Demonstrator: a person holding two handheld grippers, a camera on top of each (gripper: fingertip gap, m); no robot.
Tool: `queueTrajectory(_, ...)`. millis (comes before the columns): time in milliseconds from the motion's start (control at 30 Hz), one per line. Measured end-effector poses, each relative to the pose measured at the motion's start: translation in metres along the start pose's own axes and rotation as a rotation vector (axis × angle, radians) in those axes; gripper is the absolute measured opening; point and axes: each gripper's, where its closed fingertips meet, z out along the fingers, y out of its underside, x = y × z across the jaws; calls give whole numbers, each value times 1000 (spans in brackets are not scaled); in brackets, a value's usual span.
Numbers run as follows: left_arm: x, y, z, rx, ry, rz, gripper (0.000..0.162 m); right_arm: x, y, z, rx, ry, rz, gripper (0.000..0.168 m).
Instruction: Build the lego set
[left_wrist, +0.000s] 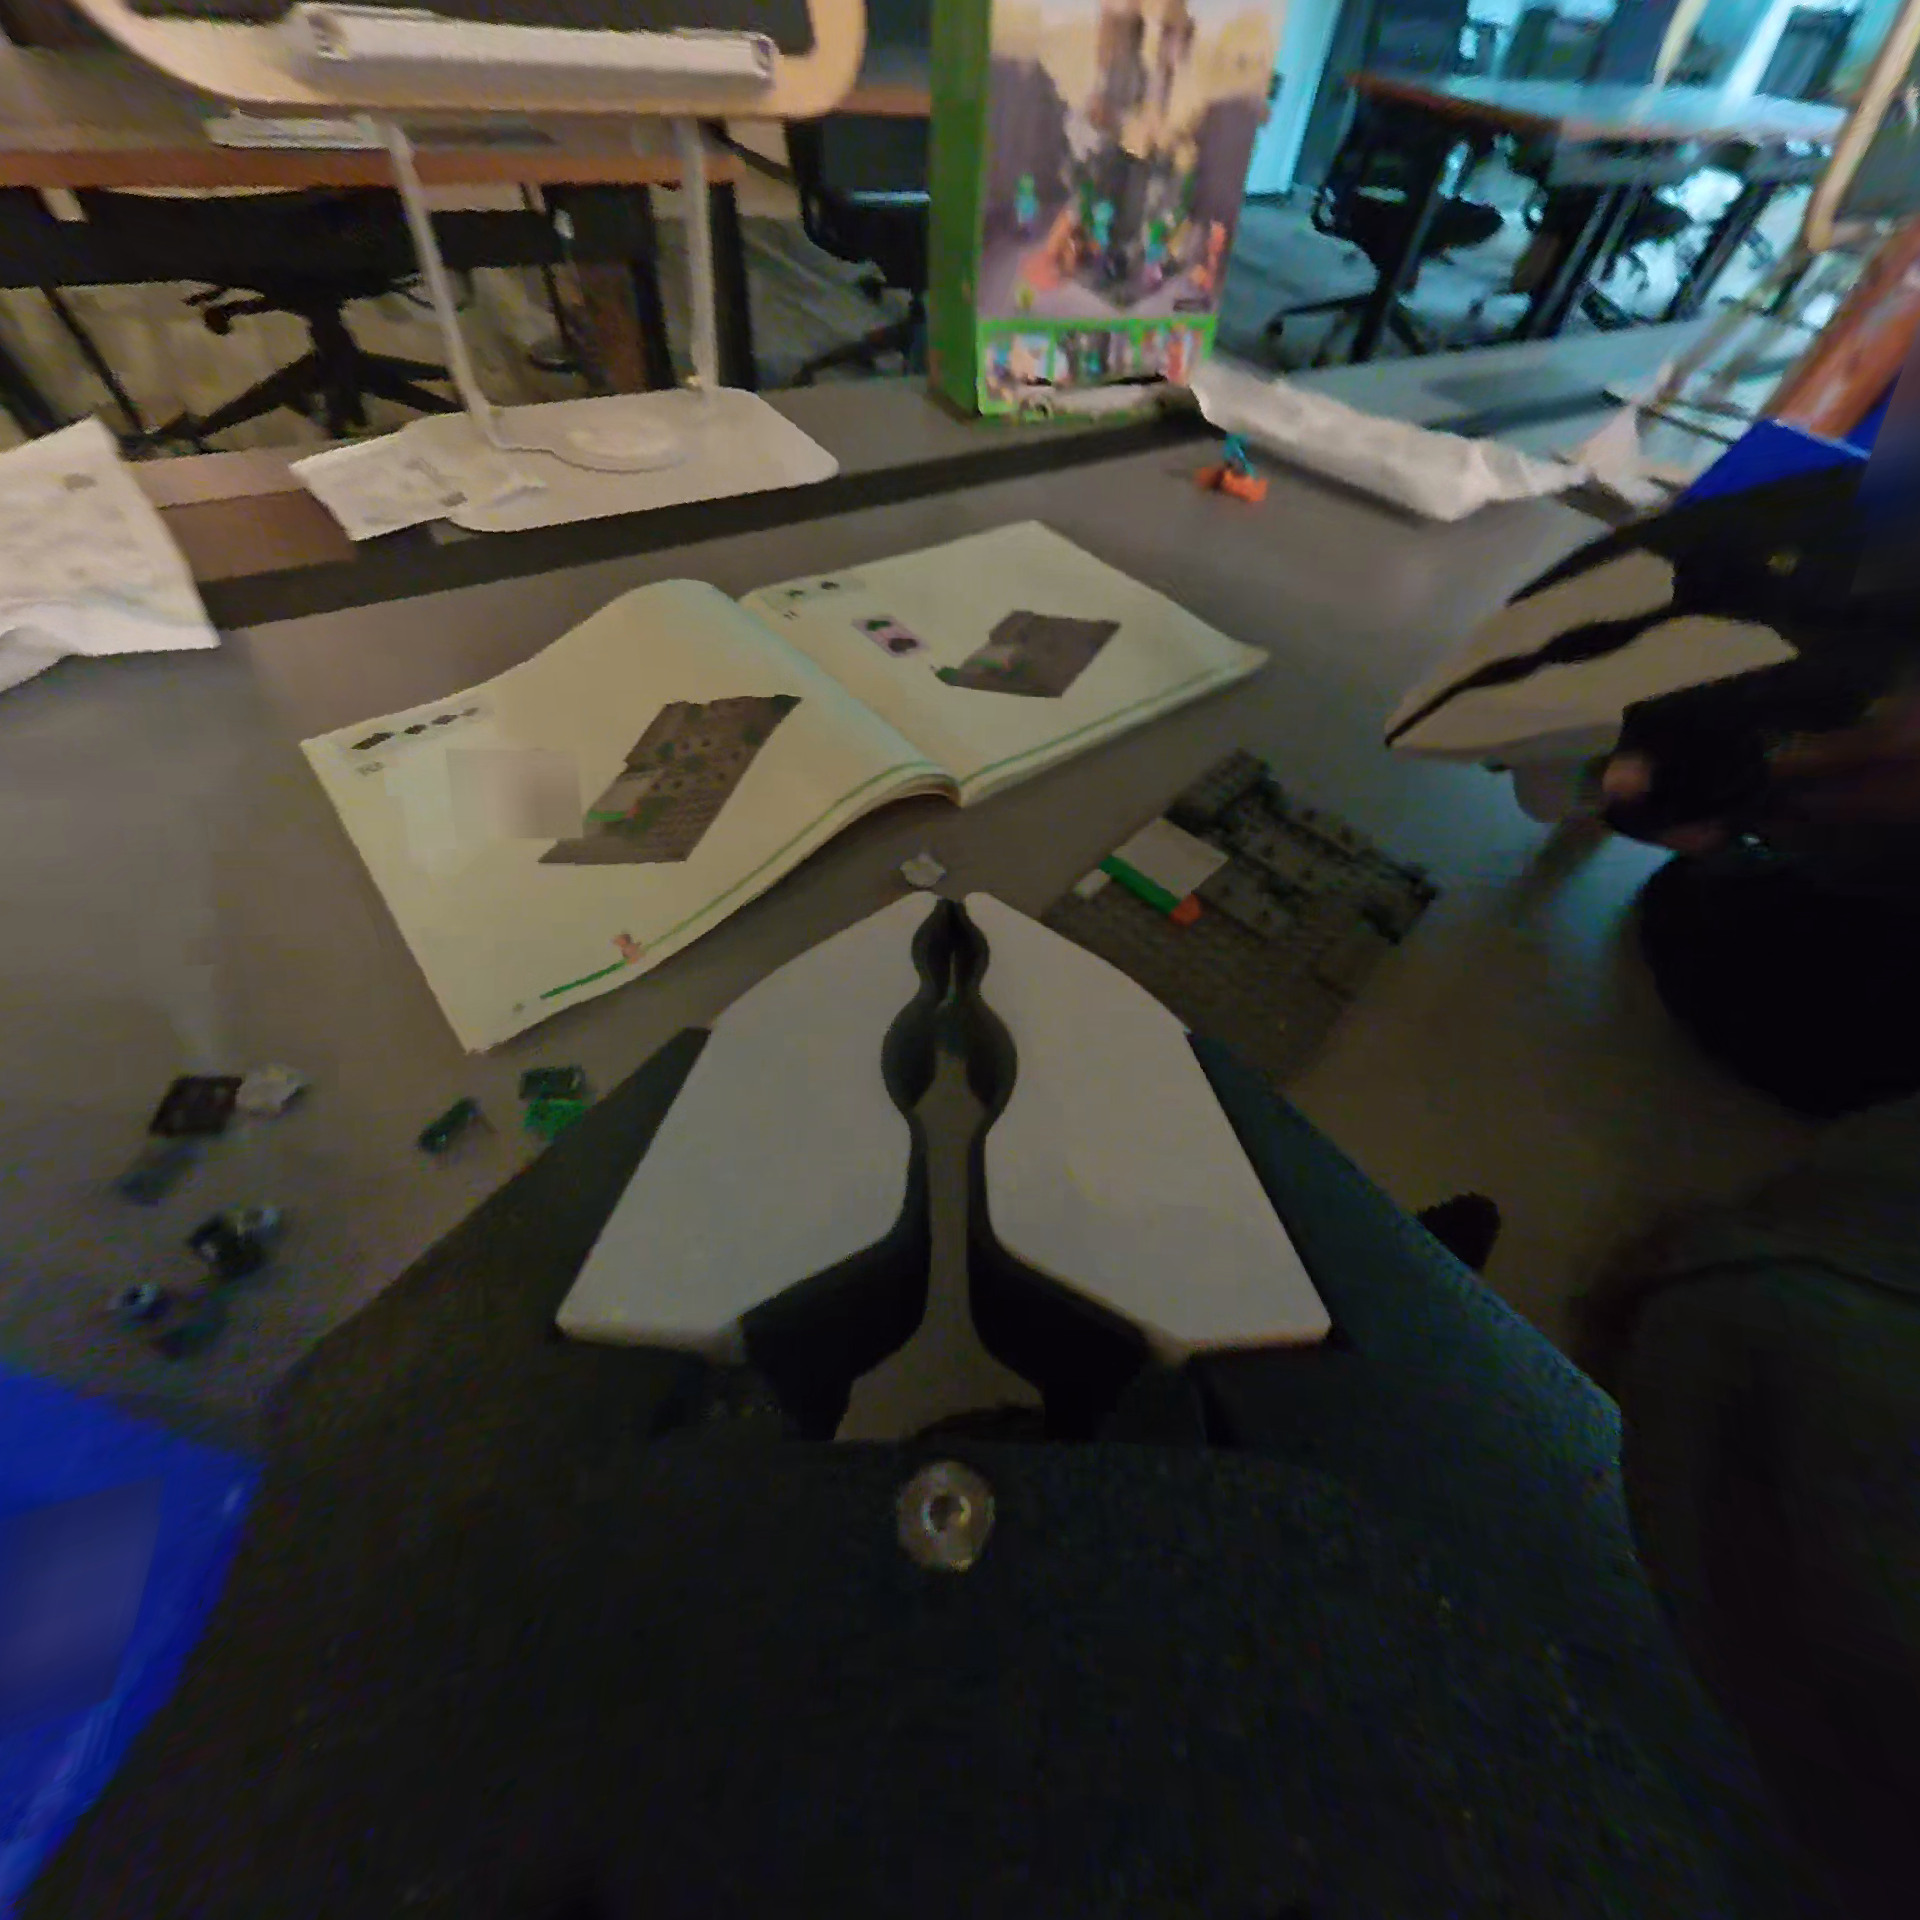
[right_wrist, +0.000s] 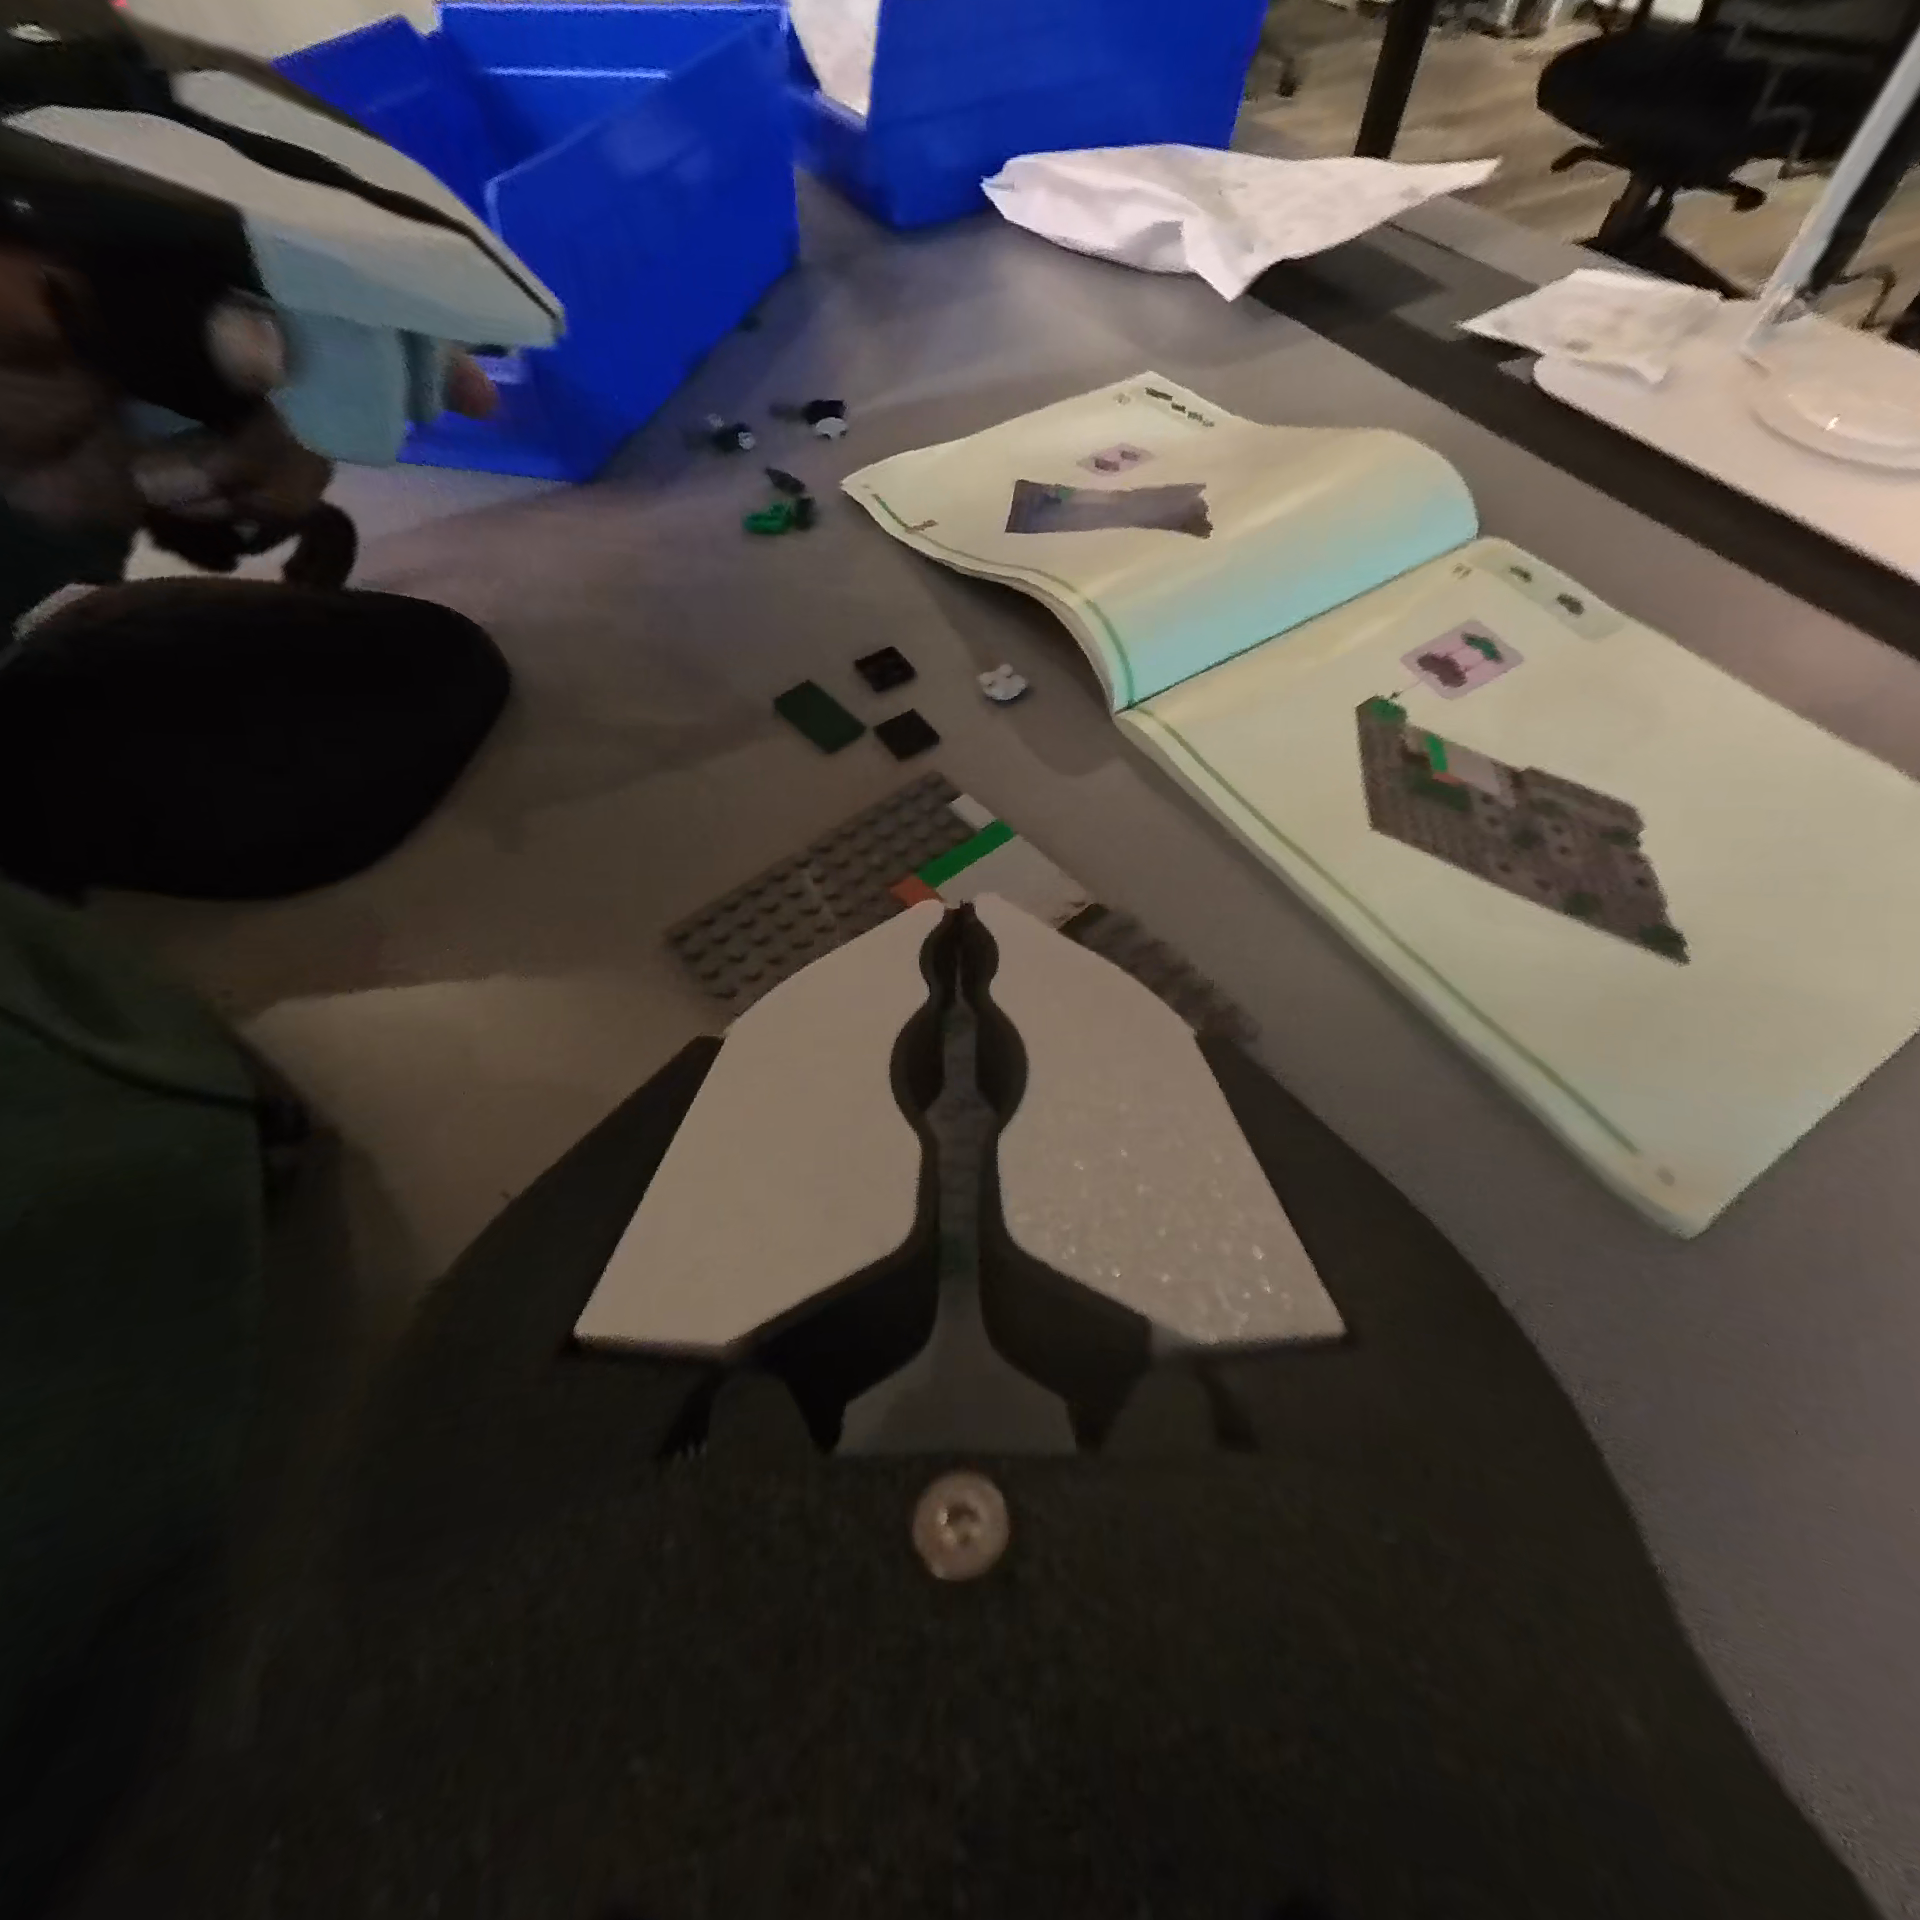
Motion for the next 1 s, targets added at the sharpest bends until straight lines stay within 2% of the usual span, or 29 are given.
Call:
queueTrajectory(200, -33, 15, -31, 4, -164, 7, 0, -4, 4, 10, -24, 21, -42, 0)
queueTrajectory(333, -43, 14, -42, 7, -203, 31, 0, -9, 2, 16, -27, -2, -68, 0)
queueTrajectory(367, -45, 15, -45, -3, -223, 58, 9, -10, 1, 17, -28, -6, -76, 0)
queueTrajectory(467, -56, 17, -61, -95, -260, 142, 23, -13, 1, 17, -35, -11, -102, 0)
queueTrajectory(567, -85, 17, -95, -202, -317, 224, 23, -15, 2, 16, -36, -26, -107, 0)
queueTrajectory(633, -111, 37, -113, -391, -332, 256, 27, -15, 2, 15, -30, -34, -108, 0)
queueTrajectory(733, -128, 84, -120, -640, -244, 217, 39, -16, 1, 13, -17, -41, -101, 0)
queueTrajectory(767, -135, 96, -122, -698, -261, 233, 32, -15, 0, 11, -12, -38, -100, 0)
queueTrajectory(833, -136, 107, -119, -714, -261, 247, 26, -15, -2, 8, 5, -26, -94, 0)
queueTrajectory(1000, -147, 107, -123, -716, -278, 231, 26, -17, -3, 5, 27, -30, -67, 0)
